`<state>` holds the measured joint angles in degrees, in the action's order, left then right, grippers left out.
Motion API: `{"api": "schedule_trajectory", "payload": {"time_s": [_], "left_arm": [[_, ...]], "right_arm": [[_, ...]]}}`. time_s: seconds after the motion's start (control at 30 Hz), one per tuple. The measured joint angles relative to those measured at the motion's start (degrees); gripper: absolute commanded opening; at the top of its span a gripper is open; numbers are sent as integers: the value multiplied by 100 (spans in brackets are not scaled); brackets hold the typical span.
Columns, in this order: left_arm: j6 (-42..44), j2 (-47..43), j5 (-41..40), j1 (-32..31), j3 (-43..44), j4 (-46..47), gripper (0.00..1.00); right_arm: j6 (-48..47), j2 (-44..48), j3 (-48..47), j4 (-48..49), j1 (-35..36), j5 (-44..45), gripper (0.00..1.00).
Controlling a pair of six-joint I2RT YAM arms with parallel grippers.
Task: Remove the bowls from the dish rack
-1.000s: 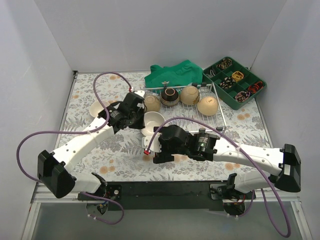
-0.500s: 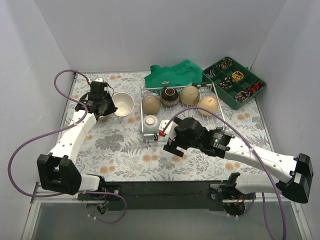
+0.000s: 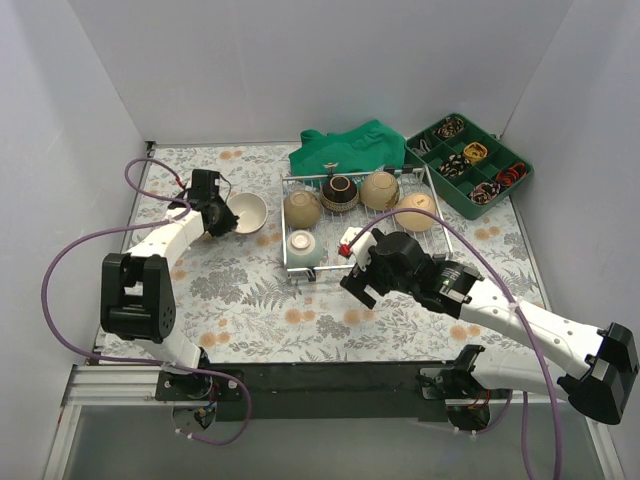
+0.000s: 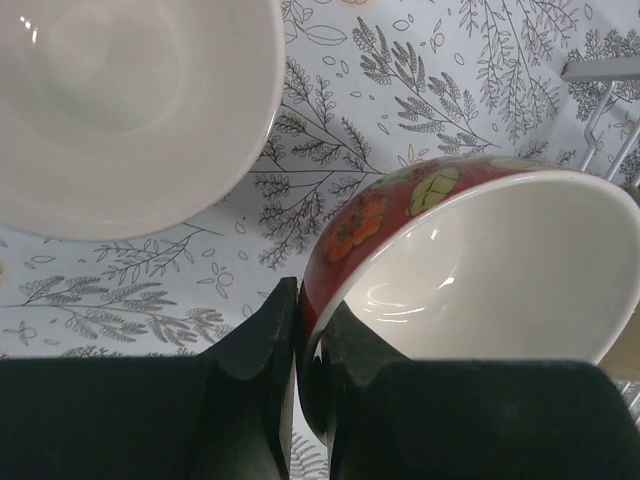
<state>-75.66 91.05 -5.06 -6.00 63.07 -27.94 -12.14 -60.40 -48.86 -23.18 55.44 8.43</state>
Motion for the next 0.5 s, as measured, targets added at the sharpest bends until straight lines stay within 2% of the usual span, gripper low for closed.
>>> {"api": "schedule_trajectory", "payload": {"time_s": [0.3,0.33,0.43,0.5], "left_arm": [[-328,590,-26,-7,-83,428,14],[-337,623,-28,-7,-83,455,20],[-363,704,-22,-7,-83,562,27],[-363,713,-22,-7,-83,619,38]], "right_arm": [[151,262,223,184,-308,-2,99],[164,273,243,203,-330,-2,99],[195,299,286,225,-348,7,99],[232,319,293,229,-369,24,98]]}}
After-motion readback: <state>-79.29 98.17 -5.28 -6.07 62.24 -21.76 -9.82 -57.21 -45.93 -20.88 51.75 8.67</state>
